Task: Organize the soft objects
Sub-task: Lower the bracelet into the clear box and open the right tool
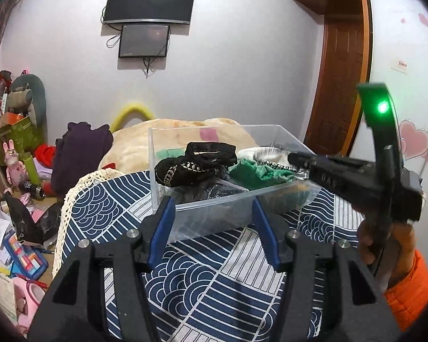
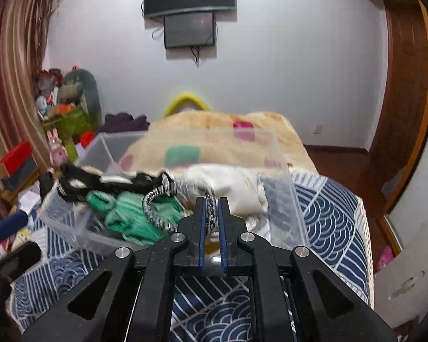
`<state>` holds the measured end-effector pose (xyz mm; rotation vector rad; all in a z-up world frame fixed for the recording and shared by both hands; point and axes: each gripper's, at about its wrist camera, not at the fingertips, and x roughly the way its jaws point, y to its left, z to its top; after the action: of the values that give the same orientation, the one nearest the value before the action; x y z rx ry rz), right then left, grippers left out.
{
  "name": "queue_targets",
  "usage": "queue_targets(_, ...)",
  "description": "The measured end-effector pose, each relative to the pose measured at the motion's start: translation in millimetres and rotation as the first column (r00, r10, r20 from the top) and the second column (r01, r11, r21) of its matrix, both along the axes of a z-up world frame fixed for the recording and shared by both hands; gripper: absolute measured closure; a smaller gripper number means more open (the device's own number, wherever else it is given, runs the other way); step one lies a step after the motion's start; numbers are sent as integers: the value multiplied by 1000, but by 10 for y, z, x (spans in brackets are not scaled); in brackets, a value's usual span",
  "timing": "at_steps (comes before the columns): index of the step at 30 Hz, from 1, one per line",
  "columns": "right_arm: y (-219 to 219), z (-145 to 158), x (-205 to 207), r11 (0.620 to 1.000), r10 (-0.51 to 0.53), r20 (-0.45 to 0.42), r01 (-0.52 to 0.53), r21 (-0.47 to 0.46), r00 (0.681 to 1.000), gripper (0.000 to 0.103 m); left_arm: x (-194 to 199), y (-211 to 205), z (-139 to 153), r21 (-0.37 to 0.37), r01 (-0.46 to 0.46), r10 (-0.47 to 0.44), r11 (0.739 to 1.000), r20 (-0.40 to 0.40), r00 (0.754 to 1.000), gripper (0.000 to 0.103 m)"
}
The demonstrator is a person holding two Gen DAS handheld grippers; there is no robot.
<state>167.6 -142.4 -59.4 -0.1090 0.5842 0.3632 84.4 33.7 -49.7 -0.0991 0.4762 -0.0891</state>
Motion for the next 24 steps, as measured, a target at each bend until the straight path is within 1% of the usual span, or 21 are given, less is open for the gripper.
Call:
queue_targets(1, -21, 11, -7, 1000, 3, -3, -3, 0, 1000, 88, 2, 2, -1, 1, -2, 2, 1000, 1, 1000, 47)
queue_targets(4, -81, 100, -99, 1000, 9, 14, -9, 18, 1000, 80, 12, -4, -1, 3, -6, 6, 1000, -2, 1000, 47)
queue_targets(7, -124, 198, -177, 999, 28, 40, -29, 39, 999, 80, -3, -7, 28, 5, -13, 13, 1000, 4, 1000, 45)
queue_targets(9, -172, 294, -290, 998, 43, 72, -46, 49, 996, 79, -21, 1, 78, 0, -16, 16, 1000, 18, 1000, 39)
queue_targets(11, -228, 425, -469, 995, 68, 116, -76, 64, 991, 75, -56, 8, 139, -7, -19, 19, 1000, 39, 999, 35)
queue_targets(12, -251, 469, -535, 994, 75, 133, -85, 73, 988, 66, -88, 5, 180, -9, -23, 23, 1000, 55, 998, 32)
queue_targets(13, -267, 501, -587, 993, 79, 147, -92, 80, 986, 51, -111, 1, 217, -8, -26, 26, 1000, 69, 997, 31)
queue_targets(14, -292, 557, -673, 991, 83, 169, -100, 92, 982, 44, -140, -2, 258, -8, -27, 28, 1000, 83, 996, 28)
queue_targets(15, -295, 600, -733, 990, 82, 189, -102, 101, 979, 33, -173, -9, 303, -9, -28, 28, 1000, 96, 995, 27)
queue_targets(16, -310, 635, -801, 989, 76, 210, -101, 108, 975, 26, -205, -8, 342, -11, -27, 28, 1000, 107, 994, 26)
queue_targets(17, -349, 683, -882, 989, 69, 233, -98, 115, 970, 23, -245, -10, 384, -14, -26, 28, 1000, 121, 992, 25)
queue_targets(18, -363, 708, -925, 988, 65, 246, -97, 119, 967, 19, -281, -18, 422, -16, -26, 27, 1000, 133, 991, 21)
queue_targets(19, -379, 733, -971, 988, 64, 258, -98, 121, 964, 19, -318, -28, 455, -15, -25, 27, 1000, 145, 989, 18)
queue_targets(21, -388, 759, -1015, 988, 60, 270, -95, 121, 961, 16, -409, -42, 518, -7, -32, 33, 999, 170, 985, 8)
queue_targets(23, -396, 780, -1051, 988, 54, 284, -92, 121, 957, 11, -503, -54, 582, -2, -45, 45, 999, 195, 980, 6)
queue_targets(24, -399, 787, -1067, 988, 51, 292, -90, 122, 955, 7, -534, -51, 604, -2, -47, 47, 999, 206, 977, 4)
